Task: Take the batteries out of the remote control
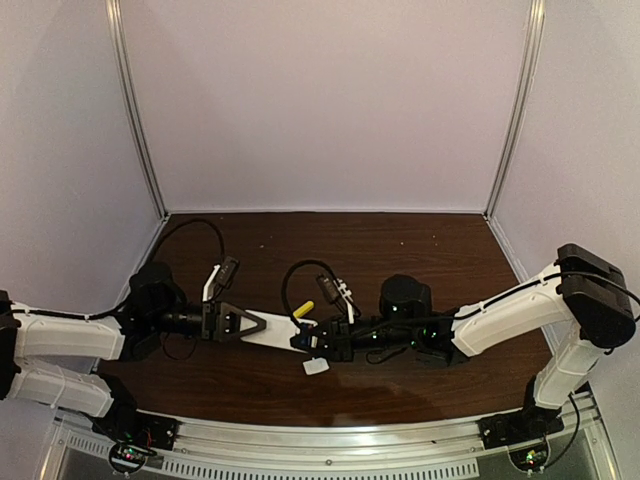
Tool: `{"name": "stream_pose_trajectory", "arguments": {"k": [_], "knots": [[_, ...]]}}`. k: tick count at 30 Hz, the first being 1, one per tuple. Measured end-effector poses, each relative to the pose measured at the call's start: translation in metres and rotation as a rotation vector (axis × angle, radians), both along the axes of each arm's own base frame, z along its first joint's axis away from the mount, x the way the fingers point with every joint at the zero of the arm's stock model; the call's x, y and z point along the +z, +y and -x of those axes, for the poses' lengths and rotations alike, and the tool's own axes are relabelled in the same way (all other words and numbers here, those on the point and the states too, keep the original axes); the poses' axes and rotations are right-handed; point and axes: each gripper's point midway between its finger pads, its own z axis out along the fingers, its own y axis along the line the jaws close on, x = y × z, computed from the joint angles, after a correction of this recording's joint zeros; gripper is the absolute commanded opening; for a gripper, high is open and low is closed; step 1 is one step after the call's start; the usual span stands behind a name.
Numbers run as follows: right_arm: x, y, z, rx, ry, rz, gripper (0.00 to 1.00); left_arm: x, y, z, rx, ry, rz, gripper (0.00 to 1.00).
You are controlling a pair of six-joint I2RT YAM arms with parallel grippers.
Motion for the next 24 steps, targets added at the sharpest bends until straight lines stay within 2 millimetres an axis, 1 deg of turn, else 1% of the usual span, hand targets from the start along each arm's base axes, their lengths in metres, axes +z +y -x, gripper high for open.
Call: {"name": "stream_pose_trajectory", "arguments": {"k": [4,6,7,8,10,12,14,16,17,20,21,22,24], "knots": [[0.001,0.0,0.0,0.003,0.005,-0.002,0.0,-0.001,-0.001,0.001,-0.006,-0.007,-0.006,0.4],[0.001,0.0,0.001,0.007,0.006,-0.003,0.0,-0.002,-0.001,0.001,-0.009,-0.004,-0.012,0.34],[0.001,0.0,0.002,0.009,0.009,-0.004,0.0,-0.003,-0.001,0.001,-0.011,-0.005,-0.015,0.29],[0.002,0.0,0.002,0.012,0.009,-0.005,0.0,-0.004,-0.002,0.002,-0.013,-0.005,-0.017,0.26],[0.002,0.0,0.004,0.02,0.017,-0.007,0.0,-0.003,-0.003,0.003,-0.027,-0.02,-0.015,0.12],[0.004,0.0,0.008,0.047,0.028,-0.015,0.0,0.002,-0.003,0.008,-0.059,-0.051,0.001,0.01],[0.01,0.0,0.01,0.068,0.009,-0.035,0.0,0.01,-0.003,0.011,-0.085,-0.081,0.025,0.0],[0.011,0.0,0.01,0.069,0.005,-0.038,0.0,0.011,-0.004,0.012,-0.088,-0.081,0.027,0.0],[0.01,0.0,0.01,0.068,0.005,-0.036,0.03,0.011,-0.004,0.012,-0.087,-0.08,0.026,0.0],[0.009,0.0,0.01,0.067,0.004,-0.031,0.22,0.01,-0.004,0.011,-0.085,-0.08,0.024,0.0],[0.009,-0.001,0.01,0.066,0.002,-0.03,0.31,0.01,-0.004,0.011,-0.085,-0.08,0.023,0.0],[0.008,-0.001,0.009,0.061,0.001,-0.027,0.45,0.01,-0.004,0.011,-0.082,-0.081,0.022,0.0],[0.002,0.0,0.001,0.018,0.003,0.003,0.6,0.006,-0.005,0.008,-0.061,-0.064,0.007,0.0]]}}
